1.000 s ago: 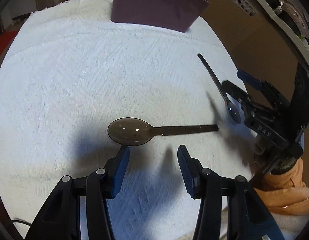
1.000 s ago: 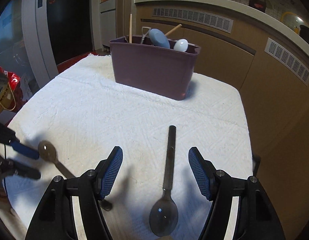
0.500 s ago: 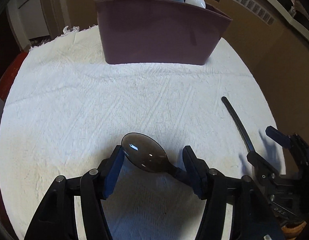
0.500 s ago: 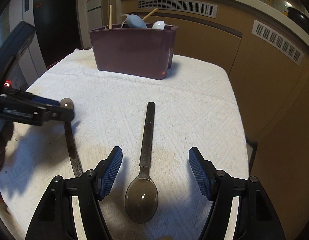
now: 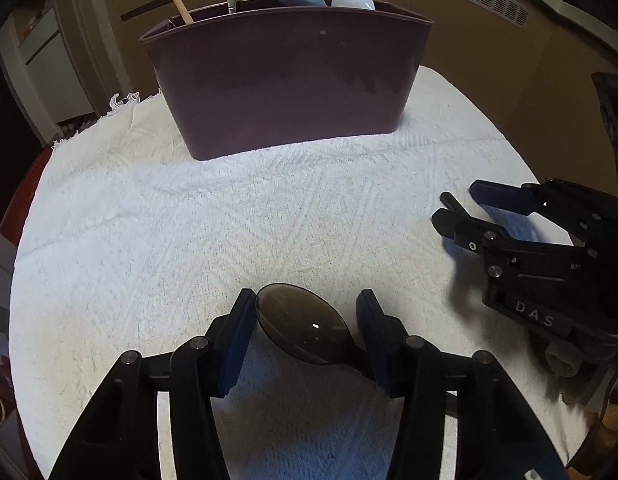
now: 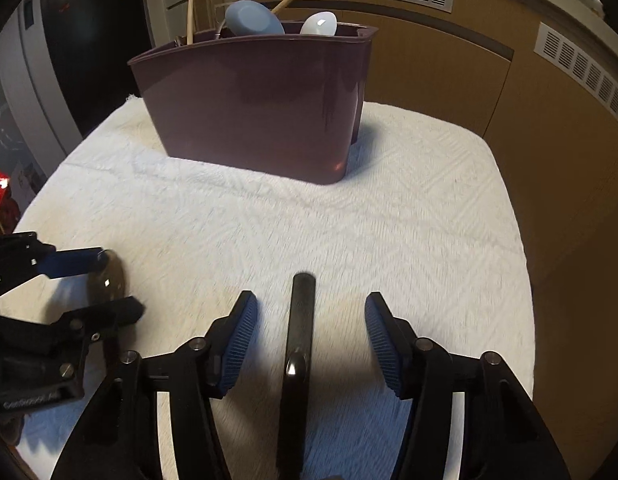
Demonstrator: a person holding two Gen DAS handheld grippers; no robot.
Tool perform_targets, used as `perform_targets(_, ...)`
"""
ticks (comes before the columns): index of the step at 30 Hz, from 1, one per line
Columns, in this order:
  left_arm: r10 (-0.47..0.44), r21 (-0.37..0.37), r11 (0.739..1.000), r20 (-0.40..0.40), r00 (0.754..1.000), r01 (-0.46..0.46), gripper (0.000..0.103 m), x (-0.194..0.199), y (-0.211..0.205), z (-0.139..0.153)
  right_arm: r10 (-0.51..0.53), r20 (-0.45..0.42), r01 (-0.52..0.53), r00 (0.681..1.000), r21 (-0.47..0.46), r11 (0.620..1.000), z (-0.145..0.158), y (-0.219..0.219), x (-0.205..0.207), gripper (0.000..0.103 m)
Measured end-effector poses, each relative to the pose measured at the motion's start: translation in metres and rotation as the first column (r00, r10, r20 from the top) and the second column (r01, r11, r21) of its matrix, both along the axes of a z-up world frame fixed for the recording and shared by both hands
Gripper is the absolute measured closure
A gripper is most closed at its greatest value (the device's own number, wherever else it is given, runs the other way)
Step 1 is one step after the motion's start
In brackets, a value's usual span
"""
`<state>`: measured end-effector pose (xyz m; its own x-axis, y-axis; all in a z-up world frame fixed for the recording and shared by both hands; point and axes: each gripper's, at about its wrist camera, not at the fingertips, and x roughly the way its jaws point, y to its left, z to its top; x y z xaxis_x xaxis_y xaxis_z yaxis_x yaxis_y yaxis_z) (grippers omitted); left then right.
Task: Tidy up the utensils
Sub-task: 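Grasp the dark spoon handle with the right gripper, then grasp the dark metal spoon with the left gripper while the right gripper holds its spoon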
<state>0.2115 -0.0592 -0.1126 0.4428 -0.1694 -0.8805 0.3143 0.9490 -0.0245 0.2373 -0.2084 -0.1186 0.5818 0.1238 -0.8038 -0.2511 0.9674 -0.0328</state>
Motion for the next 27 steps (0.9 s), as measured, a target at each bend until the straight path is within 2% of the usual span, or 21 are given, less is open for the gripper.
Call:
perform_targets(1,0.004,-0.004,1.000,0.005,1.000,-0.004,0.055,0.001,0.000,0.000,0.013,-0.001,-0.013,1.000,-0.004,1.000,0.001,0.002,0.000,0.071)
perform_targets(3,0.009,-0.011,1.000,0.013,1.000,-0.009,0.056,0.001,0.000,0.000,0.045,0.002,-0.045,0.999,-0.033,0.998,0.003,0.009,-0.005,0.090)
perform_targets(4,0.012,-0.014,1.000,0.019,1.000,-0.012,0.060,0.000,0.001,0.000,0.050,0.005,-0.050,0.999,-0.045,0.998,0.003,0.012,-0.008,0.090)
perform_targets(5,0.017,-0.019,1.000,0.028,0.999,-0.016,0.069,0.000,0.003,0.001,0.056,0.006,-0.056,0.998,-0.049,0.997,0.004,0.013,-0.011,0.090)
perform_targets(6,0.022,-0.027,0.999,0.036,0.999,-0.021,0.072,-0.001,0.005,0.002,0.061,0.003,-0.061,0.998,-0.038,0.997,0.004,0.013,-0.015,0.090)
perform_targets(8,0.029,-0.053,0.998,0.052,0.998,-0.026,0.090,-0.006,0.012,0.005,0.057,0.003,-0.057,0.998,-0.014,0.998,0.007,0.010,-0.021,0.090)
perform_targets(11,0.020,-0.109,0.994,0.076,0.997,-0.012,0.091,-0.015,0.025,0.013,0.050,0.030,-0.051,0.998,0.009,0.999,0.019,0.005,-0.035,0.090)
perform_targets(15,0.015,-0.148,0.989,0.138,0.990,0.006,0.094,-0.029,0.037,0.030,0.038,0.069,-0.040,0.997,0.027,0.999,0.039,0.000,-0.054,0.091)
perform_targets(27,-0.020,-0.200,0.976,0.293,0.956,0.082,0.097,-0.068,0.037,0.092,0.032,0.177,-0.037,0.984,0.024,0.999,0.086,-0.004,-0.086,0.091)
